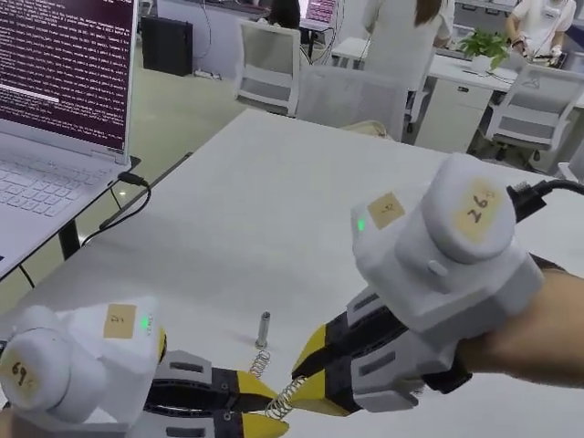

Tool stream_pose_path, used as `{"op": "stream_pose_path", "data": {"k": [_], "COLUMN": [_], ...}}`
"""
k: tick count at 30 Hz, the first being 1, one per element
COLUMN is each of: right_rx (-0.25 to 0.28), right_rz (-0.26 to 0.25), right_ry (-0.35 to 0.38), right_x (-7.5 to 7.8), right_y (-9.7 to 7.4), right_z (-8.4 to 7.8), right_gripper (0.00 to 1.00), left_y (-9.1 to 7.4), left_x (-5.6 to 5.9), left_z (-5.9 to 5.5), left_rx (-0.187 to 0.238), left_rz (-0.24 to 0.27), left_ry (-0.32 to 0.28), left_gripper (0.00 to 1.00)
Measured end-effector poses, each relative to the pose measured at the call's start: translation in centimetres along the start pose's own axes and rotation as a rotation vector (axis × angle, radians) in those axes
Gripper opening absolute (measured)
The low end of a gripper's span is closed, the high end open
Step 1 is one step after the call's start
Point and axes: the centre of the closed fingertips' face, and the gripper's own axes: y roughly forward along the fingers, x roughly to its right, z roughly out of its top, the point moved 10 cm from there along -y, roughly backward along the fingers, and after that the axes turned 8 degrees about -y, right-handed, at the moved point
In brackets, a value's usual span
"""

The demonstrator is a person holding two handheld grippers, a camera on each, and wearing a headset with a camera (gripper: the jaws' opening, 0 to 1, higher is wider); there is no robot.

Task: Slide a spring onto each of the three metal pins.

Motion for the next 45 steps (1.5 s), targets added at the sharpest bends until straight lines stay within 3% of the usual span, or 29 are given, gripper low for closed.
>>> {"op": "stream_pose_path", "data": {"k": [9,26,45], "right_rx": [-0.053,-0.095,-0.129], "right_rz": [0.047,0.098,0.09], "right_ry": [-0.051,-0.108,-0.13], "right_x": [-0.1,0.0,0.3], "right_y": [1.0,1.6,1.7], "right_z": [0.1,0.1,0.4], "right_gripper": [0.11,0.11,0.09], "left_y": [0.0,-0.1,-0.1], "left_x": [0.2,0.4,0.2], "left_z": [0.0,0.3,0.4], "left_rx": [0.008,0.03,0.051], "left_rz": [-0.019,-0.038,-0.027], "left_ry": [-0.005,-0.004,0.005], "left_gripper": [0.02,0.02,0.03]}}
